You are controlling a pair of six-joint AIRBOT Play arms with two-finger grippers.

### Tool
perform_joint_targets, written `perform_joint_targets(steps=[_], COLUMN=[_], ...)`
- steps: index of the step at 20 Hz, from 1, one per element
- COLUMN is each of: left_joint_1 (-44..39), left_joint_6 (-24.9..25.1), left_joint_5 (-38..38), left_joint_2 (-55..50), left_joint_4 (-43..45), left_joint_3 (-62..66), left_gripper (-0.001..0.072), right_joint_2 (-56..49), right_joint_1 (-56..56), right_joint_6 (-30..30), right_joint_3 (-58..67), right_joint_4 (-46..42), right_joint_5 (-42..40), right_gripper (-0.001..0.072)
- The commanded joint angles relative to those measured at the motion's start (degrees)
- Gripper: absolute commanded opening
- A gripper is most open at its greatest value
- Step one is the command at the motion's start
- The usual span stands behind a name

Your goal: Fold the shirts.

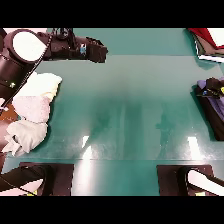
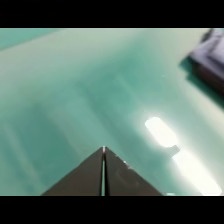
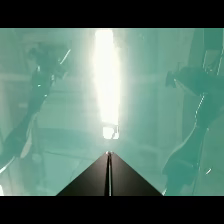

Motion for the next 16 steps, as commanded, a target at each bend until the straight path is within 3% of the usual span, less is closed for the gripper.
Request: perform_joint_targets(steps=[1,2,3,5,7,11,16], left_joint_1=[0.09,0.44,1.68,7.28,15.34,27.43,33.53], left_joint_6=[-1.46,-4.52,-8.31,-12.37,-14.6,-14.86,-14.64], left_joint_5=[-0.33,-1.64,-3.54,-7.54,-11.41,-15.61,-13.6], left_joint_2=[-0.04,-0.09,-0.24,-1.79,-5.18,-14.86,-24.81], left_joint_4=[19.82,27.41,33.83,39.41,38.84,36.35,29.62], left_joint_3=[0.02,0.0,-0.02,-0.02,-0.13,-0.13,-0.13], left_gripper=[0.0246,0.0526,0.0572,0.0572,0.0573,0.0573,0.0573], right_joint_2=[0.02,0.02,0.02,0.02,0.02,0.02,0.02], right_joint_1=[0.04,0.04,0.04,0.07,0.04,0.04,0.07], right_joint_6=[0.04,0.04,0.04,0.07,0.07,0.07,0.09], right_joint_3=[-0.02,-0.02,-0.02,-0.02,-0.02,-0.02,-0.02], right_joint_4=[0.07,0.07,0.11,0.11,0.39,0.42,0.44], right_joint_5=[0.24,0.22,0.2,0.24,0.31,0.24,0.24], right_gripper=[0.0016,0.0016,0.0016,0.0016,0.0015,0.0016,0.0016])
